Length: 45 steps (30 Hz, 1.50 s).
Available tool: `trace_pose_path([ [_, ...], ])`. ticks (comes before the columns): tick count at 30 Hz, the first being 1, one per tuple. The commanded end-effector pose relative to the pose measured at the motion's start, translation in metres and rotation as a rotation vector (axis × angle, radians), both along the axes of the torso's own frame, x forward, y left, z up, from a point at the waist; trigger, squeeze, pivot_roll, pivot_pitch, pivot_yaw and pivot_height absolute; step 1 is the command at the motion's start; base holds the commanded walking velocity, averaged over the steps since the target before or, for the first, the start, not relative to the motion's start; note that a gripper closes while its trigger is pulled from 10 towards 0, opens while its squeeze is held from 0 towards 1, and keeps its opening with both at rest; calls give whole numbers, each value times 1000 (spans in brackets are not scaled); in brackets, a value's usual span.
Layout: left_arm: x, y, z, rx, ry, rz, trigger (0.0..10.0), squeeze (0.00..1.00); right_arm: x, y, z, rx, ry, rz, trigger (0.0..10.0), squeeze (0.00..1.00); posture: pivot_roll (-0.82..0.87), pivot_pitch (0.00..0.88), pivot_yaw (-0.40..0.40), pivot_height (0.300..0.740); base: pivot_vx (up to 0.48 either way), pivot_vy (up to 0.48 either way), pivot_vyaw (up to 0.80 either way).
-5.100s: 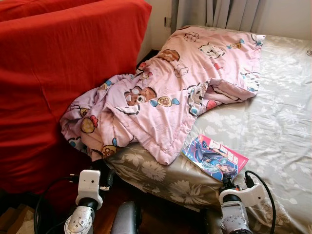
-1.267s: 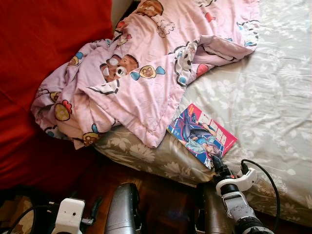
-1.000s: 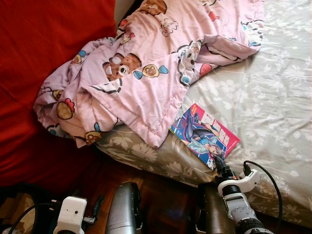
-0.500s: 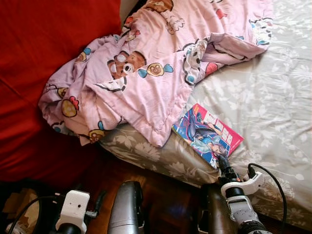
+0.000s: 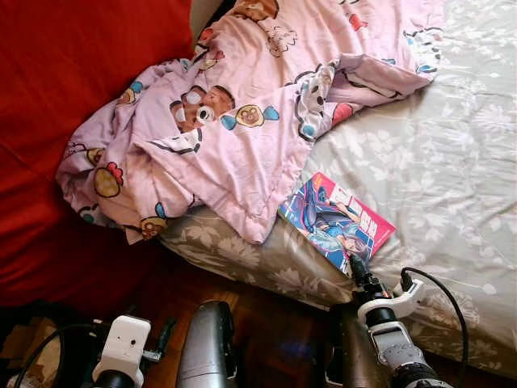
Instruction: Clean up the room
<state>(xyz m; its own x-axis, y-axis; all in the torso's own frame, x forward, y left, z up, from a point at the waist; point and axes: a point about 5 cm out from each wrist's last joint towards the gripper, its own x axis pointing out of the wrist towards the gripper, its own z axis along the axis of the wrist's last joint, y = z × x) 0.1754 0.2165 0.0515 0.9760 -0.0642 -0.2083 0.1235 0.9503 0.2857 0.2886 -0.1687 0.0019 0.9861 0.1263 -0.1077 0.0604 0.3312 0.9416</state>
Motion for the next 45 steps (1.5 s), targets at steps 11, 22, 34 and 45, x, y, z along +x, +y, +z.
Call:
trace_pose_path([
  [11,-7,2,-8,21,50,3,10000,0,-11,40,-13,43,70,163,0,0,275,315,135,589,0,0,0],
  [22,-8,0,-14,16,60,8,10000,0,-10,31,-12,6,46,83,0,0,247,312,124,589,0,0,0],
  [34,1,-3,-26,5,71,15,10000,0,-16,22,-3,-46,-101,-9,0,0,198,271,96,589,0,0,0],
  [45,18,-2,-41,5,61,41,10000,0,-26,-8,27,-368,-71,-313,0,0,157,217,62,589,0,0,0],
])
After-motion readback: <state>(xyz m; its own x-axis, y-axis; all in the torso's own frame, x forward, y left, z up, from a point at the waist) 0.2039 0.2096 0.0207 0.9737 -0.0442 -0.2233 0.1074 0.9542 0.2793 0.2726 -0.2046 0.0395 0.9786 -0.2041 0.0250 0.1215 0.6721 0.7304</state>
